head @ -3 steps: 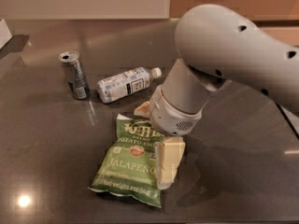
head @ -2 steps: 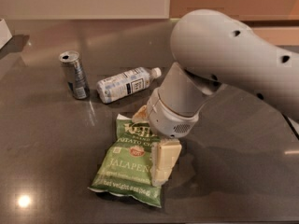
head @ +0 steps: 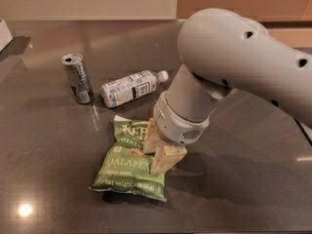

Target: Pick green jalapeno chip bag

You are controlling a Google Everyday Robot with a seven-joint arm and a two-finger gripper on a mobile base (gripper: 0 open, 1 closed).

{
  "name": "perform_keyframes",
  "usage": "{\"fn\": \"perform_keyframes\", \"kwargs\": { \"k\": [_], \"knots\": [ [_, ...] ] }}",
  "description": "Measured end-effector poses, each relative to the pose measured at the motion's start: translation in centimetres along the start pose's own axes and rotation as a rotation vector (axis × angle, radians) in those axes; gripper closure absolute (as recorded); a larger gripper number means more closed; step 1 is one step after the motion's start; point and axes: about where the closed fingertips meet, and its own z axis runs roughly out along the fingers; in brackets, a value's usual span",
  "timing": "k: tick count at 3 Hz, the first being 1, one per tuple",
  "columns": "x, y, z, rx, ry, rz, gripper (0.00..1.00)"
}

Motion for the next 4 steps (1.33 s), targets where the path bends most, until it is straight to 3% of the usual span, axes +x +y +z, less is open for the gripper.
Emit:
{"fn": "perform_keyframes", "kwargs": {
  "k": [1, 2, 3, 4],
  "knots": [
    [-0.2, -0.3, -1.9, 0.014, -0.014, 0.005, 0.84],
    [-0.2, -1.1, -4.6, 0.039, -0.032, 0.019, 1.0],
    [-0.1, -1.6, -6.4, 0.064, -0.053, 0.009, 0.84],
    [-0.4, -1.8, -6.6, 0.044, -0.085, -0.062, 0.61]
  ]
}}
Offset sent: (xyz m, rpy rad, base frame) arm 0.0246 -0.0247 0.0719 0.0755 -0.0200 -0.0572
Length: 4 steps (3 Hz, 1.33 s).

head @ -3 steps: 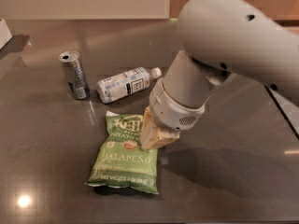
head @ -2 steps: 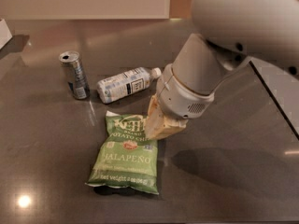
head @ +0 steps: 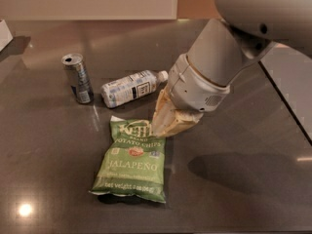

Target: Pick green jalapeno chip bag

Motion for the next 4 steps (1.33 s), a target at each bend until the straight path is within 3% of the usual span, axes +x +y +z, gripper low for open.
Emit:
{"fn": "perform_keyframes", "kwargs": {
  "k": [2, 3, 4],
  "knots": [
    [-0.6, -0.5, 0.9, -0.089, 0.004, -0.218, 0.15],
    [-0.9, -0.3, 1.8, -0.115, 0.047, -0.346, 0.0],
    [-1.2, 0.1, 3.2, -0.147, 0.088, -0.454, 0.0]
  ]
}}
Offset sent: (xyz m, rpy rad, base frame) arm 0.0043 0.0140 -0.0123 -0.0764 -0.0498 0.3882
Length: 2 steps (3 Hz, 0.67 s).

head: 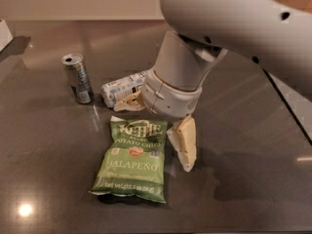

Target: Pick green jalapeno chip bag

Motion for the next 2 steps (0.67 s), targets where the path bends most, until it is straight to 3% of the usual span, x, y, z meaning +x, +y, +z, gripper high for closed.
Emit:
{"fn": "perform_keyframes", "kwargs": {
  "k": [2],
  "knots": [
    [-0.33, 0.03, 1.29, -0.036, 0.036, -0.094, 0.0]
  ]
}}
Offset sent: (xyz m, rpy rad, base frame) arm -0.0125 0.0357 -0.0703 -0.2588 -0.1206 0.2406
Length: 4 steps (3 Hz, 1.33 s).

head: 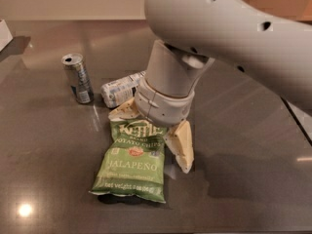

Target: Pick green jalapeno chip bag

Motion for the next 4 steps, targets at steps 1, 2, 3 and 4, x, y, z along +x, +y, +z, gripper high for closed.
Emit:
{"fn": "perform_keyframes", "kwargs": {
  "k": [1, 2, 3, 4],
  "knots": [
    [-0.5, -0.5, 2.1, -0.05, 0.067, -0.068, 0.0],
    [-0.7, -0.8, 4.3, -0.107, 0.135, -0.124, 0.05],
    [-0.9, -0.8, 5.1, -0.128, 0.153, -0.135, 0.28],
    [-0.7, -1.4, 4.2, -0.122, 0.159, -0.131, 0.52]
  ]
}}
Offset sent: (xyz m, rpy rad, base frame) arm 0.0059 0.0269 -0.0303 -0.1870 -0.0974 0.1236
